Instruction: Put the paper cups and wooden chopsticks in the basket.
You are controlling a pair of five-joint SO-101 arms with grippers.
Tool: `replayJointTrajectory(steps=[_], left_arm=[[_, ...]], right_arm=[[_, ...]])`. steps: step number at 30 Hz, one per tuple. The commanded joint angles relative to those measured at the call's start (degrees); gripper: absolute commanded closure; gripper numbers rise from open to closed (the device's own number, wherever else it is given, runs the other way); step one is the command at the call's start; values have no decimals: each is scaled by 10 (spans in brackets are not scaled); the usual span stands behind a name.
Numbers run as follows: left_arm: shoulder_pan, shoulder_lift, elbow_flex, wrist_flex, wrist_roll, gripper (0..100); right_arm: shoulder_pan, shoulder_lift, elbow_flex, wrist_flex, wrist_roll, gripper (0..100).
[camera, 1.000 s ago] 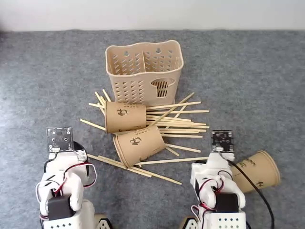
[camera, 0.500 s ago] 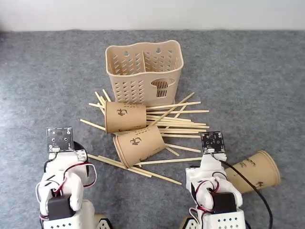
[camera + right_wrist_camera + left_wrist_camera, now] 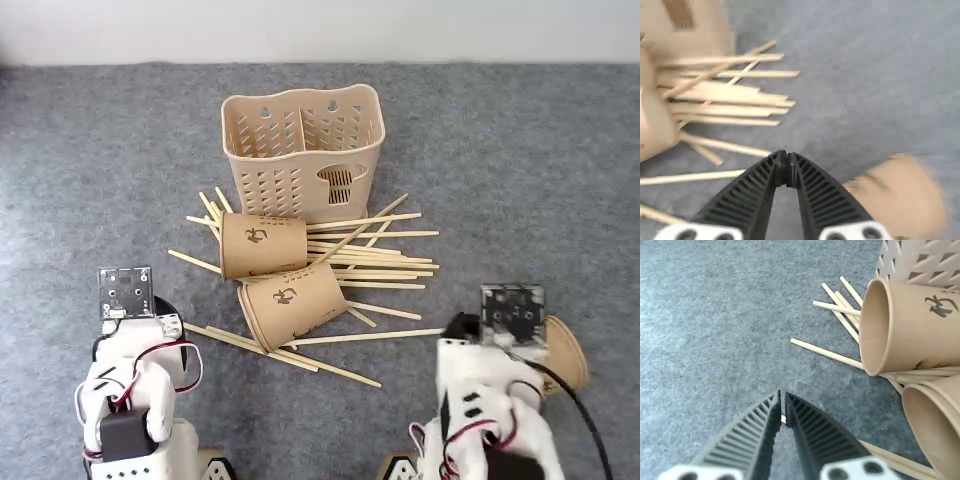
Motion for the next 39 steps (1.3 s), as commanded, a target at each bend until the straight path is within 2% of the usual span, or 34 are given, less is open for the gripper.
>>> replayJointTrajectory(steps=[1,7,11,15,18,24,33,39], left_arm=[[-4,-6,-17,-11,4,985],[-4,-6,-11,-13,4,985],[-4,-6,4,-33,4,985],[-4,-6,9,-40,4,985],[-4,-6,9,-40,4,985],[-4,-6,10,-38,4,985],[-4,-6,10,-37,4,985],[-4,-6,11,-37,4,985]], right_arm=[[80,81,-86,19,55,983],[207,318,-196,-3,99,983],[255,435,-270,3,113,983],[291,494,-280,-3,113,982],[304,505,-280,-10,148,957],[305,511,-264,-6,154,810],[301,522,-236,-7,154,805],[302,627,-263,-21,143,807]])
